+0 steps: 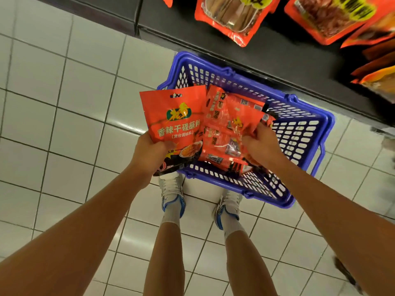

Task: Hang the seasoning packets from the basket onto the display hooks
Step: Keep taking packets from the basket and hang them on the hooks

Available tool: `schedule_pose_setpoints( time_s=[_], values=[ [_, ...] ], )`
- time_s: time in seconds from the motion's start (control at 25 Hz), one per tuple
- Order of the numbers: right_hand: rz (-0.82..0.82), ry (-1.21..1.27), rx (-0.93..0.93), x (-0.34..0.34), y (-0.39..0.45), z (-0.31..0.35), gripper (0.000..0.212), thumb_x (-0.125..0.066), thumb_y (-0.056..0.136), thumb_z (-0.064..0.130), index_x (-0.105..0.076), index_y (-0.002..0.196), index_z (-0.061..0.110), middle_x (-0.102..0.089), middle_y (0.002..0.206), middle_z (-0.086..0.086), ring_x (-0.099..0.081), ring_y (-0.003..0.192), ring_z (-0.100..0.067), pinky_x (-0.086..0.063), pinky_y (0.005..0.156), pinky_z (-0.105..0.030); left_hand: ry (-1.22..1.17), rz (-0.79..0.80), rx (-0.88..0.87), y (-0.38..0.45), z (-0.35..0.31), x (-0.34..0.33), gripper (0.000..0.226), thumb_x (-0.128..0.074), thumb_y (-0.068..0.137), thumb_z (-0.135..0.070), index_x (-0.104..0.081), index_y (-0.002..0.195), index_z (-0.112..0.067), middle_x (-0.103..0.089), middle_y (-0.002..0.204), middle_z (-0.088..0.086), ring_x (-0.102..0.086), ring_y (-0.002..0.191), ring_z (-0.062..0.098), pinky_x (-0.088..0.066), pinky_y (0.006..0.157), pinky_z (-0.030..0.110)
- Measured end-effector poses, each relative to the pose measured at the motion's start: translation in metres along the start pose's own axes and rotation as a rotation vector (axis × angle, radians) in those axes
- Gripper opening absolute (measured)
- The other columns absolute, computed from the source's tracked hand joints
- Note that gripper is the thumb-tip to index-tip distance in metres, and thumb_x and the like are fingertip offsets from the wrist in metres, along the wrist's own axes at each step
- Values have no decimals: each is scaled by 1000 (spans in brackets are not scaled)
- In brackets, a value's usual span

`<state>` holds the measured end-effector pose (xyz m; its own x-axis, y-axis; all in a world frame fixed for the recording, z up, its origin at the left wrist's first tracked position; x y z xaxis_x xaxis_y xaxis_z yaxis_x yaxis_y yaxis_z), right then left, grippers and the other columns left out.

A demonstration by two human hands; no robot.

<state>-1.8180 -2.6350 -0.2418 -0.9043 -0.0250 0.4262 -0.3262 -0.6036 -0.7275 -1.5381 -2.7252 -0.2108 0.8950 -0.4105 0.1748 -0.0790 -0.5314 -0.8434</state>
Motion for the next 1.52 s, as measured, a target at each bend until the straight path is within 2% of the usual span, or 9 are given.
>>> schedule_pose_setpoints(
  time_s=[0.08,0.2,0.52,0.64,0.76,0.92,1.04,1.24,1.52],
  values=[
    [40,512,-141,30,-18,23,23,-60,65,13,-73,83,18,-72,75,0,-70,67,-20,-62,71,-40,-43,26,7,-14,-15,-3,32,-69,85,-6,-66,112,-23,-76,104,4,-72,98,31,-57,91,51],
    [109,810,-130,70,-58,81,11,-72,60,27,-81,67,26,-76,74,2,-72,63,-17,-60,61,-29,-111,113,-22,-49,-54,-13,33,-70,84,-7,-67,112,-22,-77,105,6,-73,97,31,-55,95,54],
    [29,618,263,177,-186,242,21,-74,68,17,-78,88,24,-76,87,-1,-71,80,-21,-55,72,-34,-296,201,-232,-196,-196,14,44,-80,70,-26,-69,113,-19,-77,108,10,-74,100,34,-60,80,42],
    [-53,632,387,227,-258,306,14,-77,75,38,-79,89,34,-77,89,4,-71,79,-17,-59,71,-36,-333,210,-362,-276,-266,36,40,-86,72,-36,-74,109,-26,-76,114,9,-74,103,29,-62,82,38],
    [-158,586,529,277,-334,370,23,-71,74,59,-77,89,43,-77,90,6,-73,83,-22,-60,75,-45,-363,142,-504,-360,-333,59,41,-83,70,-32,-72,109,-23,-77,111,8,-74,101,28,-61,88,40],
    [-176,594,760,350,-443,457,20,-71,79,52,-77,93,40,-78,85,7,-75,75,-14,-61,60,-40,-395,87,-746,-484,-430,89,55,-77,73,-19,-63,125,-10,-75,115,11,-74,101,29,-61,87,41],
    [-223,589,887,399,-507,508,21,-75,71,52,-78,89,40,-77,77,9,-71,64,-12,-59,55,-43,-411,49,-919,-562,-490,111,47,-84,73,-14,-66,115,-21,-77,110,5,-75,99,27,-62,79,38],
    [-492,647,1011,486,-601,576,19,-70,70,62,-76,78,46,-77,76,9,-73,76,-16,-61,74,-49,-449,24,-1140,-659,-577,142,27,-78,80,-41,-73,106,-34,-77,111,-3,-73,103,20,-58,89,42],
    [-624,737,1088,554,-660,650,16,-76,89,28,-76,75,20,-78,82,-4,-74,82,-28,-59,81,-61,-353,101,-1365,-722,-664,179,47,-82,64,-43,-76,107,-28,-77,110,7,-74,98,26,-58,87,46]
  ],
)
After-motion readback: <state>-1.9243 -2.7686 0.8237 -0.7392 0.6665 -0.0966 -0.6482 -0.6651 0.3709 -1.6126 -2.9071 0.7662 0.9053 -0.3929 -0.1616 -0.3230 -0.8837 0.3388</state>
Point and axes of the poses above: each hand's wrist, its own y-axis towards the middle knuckle, its own x-axis out of the back of the hand, z = x × y, the point moved 9 cm from there along y, towards the middle knuckle
